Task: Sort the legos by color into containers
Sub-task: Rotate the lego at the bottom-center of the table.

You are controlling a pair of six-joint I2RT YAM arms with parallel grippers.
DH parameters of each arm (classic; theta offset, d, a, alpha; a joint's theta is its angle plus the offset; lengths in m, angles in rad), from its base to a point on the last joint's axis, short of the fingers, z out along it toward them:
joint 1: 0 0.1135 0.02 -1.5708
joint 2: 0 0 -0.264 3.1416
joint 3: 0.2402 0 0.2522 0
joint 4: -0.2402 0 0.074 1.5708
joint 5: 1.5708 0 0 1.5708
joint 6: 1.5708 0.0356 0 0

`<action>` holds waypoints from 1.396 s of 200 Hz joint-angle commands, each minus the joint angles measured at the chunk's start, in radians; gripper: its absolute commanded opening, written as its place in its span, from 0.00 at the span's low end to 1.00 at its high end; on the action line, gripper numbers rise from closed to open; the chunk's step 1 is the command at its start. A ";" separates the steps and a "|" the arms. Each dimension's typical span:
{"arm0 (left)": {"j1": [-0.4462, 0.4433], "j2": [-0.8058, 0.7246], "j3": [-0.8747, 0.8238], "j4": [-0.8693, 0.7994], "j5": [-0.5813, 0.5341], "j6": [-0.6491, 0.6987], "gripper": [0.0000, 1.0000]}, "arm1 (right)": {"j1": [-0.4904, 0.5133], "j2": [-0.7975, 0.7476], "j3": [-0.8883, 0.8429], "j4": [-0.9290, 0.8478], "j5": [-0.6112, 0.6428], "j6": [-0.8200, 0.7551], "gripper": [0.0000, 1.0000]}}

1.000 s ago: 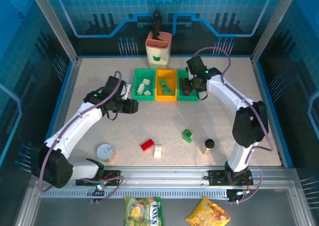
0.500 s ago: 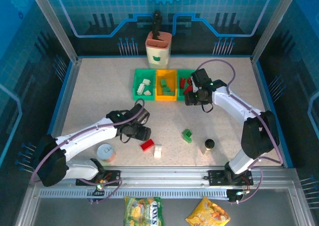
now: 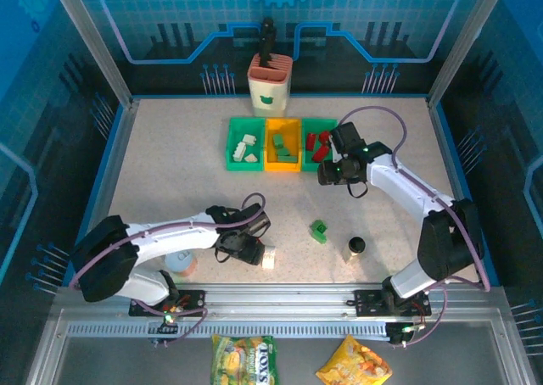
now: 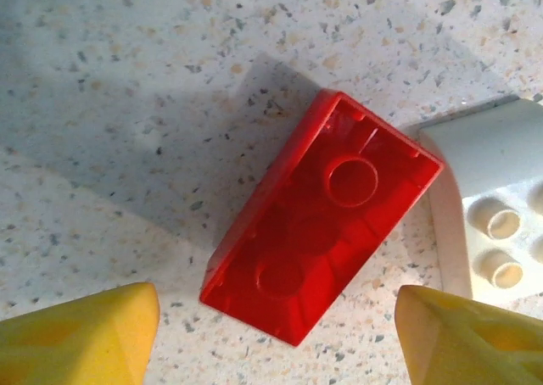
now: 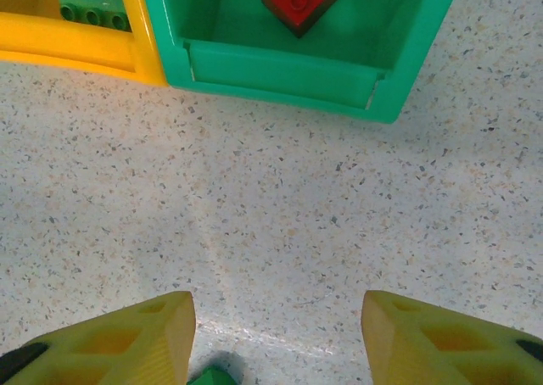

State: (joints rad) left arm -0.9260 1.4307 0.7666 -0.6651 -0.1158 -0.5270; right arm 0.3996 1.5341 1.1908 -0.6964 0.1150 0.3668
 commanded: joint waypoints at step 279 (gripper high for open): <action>0.055 -0.010 -0.028 0.048 -0.048 -0.176 0.49 | 0.087 0.023 0.052 -0.063 0.005 0.014 0.54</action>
State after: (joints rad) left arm -0.8627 1.4387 0.7620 -0.5961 -0.1791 -0.6655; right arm 0.4683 1.5581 1.2270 -0.7429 0.1226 0.3668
